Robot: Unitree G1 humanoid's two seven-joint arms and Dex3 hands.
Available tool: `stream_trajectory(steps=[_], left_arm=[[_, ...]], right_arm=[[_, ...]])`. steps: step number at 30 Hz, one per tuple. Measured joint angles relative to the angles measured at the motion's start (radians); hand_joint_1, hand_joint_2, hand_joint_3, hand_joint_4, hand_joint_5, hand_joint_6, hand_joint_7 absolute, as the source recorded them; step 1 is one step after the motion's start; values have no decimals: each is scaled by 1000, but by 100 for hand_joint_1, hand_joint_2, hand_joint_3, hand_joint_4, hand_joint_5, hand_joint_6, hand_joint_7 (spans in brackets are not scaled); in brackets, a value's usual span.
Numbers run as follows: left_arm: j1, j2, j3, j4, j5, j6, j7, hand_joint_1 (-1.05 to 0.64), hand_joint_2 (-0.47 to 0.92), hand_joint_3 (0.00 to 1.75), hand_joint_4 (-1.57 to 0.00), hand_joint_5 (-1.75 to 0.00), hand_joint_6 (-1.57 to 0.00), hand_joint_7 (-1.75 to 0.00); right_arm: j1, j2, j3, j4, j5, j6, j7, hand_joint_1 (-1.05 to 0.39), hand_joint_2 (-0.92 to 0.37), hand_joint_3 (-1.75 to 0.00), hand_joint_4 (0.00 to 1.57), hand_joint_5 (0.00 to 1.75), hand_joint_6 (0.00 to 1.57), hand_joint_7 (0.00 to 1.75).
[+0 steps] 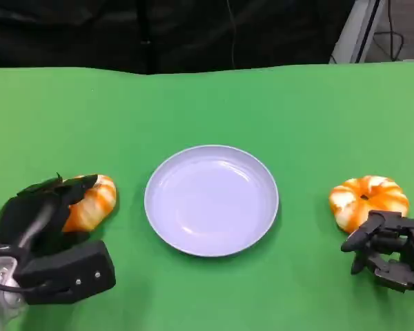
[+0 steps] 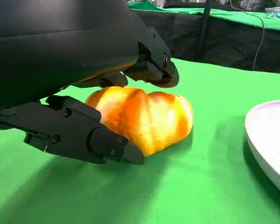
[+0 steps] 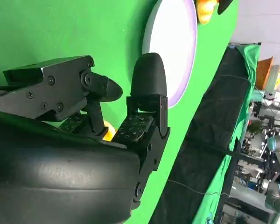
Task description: Grasp the bread from the table and place it into the plate.
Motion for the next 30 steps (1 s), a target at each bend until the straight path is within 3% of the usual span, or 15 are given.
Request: stream_trajectory(steps=[6,11,17,18,19,20,25,30], left_arm=[[-11,-6,0,11,-1,4,-12,-3,91,2,-49,-3,-49,-3],[-23,-19,2,32,-11,7,-15,-6,92,25,-72,-12,-72,-9],[-36,-22,6,45,-33,8,-29,-7,92,28,-74,-14,-75,-9],[-36,-22,6,46,-34,8,-29,-7,92,26,-64,-65,-77,-30],[-36,-23,9,46,-42,6,-33,-8,92,25,-48,-115,-67,-65],[-36,-24,15,46,-51,4,-40,-8,92,25,-42,-133,-62,-80],[-36,-24,40,46,-86,-8,-56,-9,92,29,-34,-163,-52,-118],[-36,-24,45,46,-86,-9,-58,-9,92,31,-35,-166,-51,-127]], right_arm=[[0,0,0,-3,0,0,-4,10,-81,-67,88,138,94,97],[1,0,0,-3,0,0,-5,9,-80,-68,88,138,93,98],[1,0,1,-3,0,0,-8,8,-80,-68,87,138,93,98],[1,0,1,-3,0,0,-8,9,-80,-69,88,138,93,98],[1,0,1,-3,0,0,-8,9,-80,-69,88,138,93,97],[1,0,1,-3,0,0,-8,9,-80,-68,88,138,93,97],[1,0,1,-3,0,0,-6,9,-81,-68,87,139,93,97],[1,0,1,-3,0,0,-7,8,-81,-67,88,139,93,97]])
